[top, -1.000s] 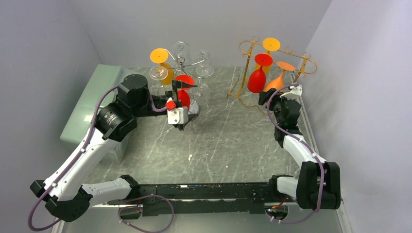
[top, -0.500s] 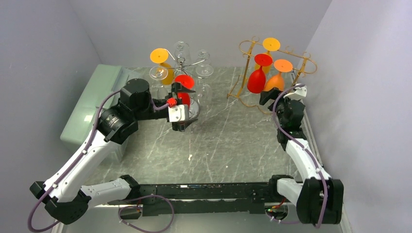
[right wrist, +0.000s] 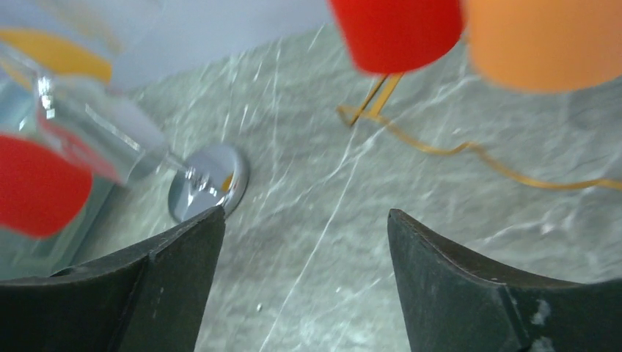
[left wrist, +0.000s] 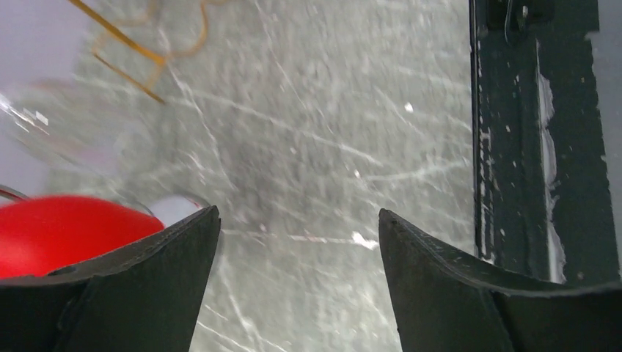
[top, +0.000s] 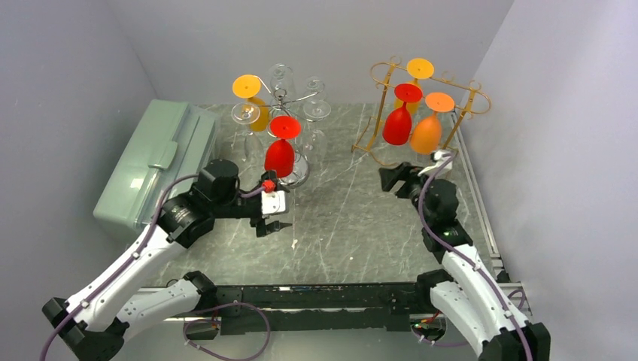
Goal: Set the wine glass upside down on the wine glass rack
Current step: Turn the wine glass upside down at the wine rack, then move the wine rack to the center of the board.
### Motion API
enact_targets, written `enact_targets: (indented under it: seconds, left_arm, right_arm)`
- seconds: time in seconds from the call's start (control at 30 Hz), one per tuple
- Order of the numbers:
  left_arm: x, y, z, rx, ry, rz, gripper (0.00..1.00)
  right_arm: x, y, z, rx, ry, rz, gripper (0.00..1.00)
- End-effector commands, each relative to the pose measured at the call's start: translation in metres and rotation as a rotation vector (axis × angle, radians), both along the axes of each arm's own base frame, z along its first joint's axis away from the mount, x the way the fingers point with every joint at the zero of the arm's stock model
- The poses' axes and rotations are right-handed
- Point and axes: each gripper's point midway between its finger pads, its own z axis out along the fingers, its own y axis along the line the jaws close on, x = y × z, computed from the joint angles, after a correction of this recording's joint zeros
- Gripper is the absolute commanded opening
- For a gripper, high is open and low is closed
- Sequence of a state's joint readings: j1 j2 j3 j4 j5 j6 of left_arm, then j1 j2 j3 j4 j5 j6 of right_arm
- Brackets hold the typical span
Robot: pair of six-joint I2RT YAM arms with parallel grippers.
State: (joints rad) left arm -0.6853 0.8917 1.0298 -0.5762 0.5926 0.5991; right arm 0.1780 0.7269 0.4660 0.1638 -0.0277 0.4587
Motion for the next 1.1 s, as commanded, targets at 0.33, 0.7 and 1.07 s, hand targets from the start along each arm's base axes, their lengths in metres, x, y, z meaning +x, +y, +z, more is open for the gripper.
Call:
enact_targets:
  seconds: [0.33,0.7,1.07]
  left_arm:
    - [0.041,0.048,-0.131,0.373,-0.028,0.182,0.34]
    - [0.109,0.054,-0.200,0.632,-0.279,0.181,0.24]
    - [0.148,0.065,-0.249,0.794,-0.368,0.204,0.28]
  right_arm:
    - [-0.023,0.100,-0.069,0.042,0.122,0.201,0.70]
    - [-0.021,0.141,-0.093,0.085,0.139,0.261,0.64]
    - [-0.013,0.178,-0.122,0.102,0.191,0.332,0.56]
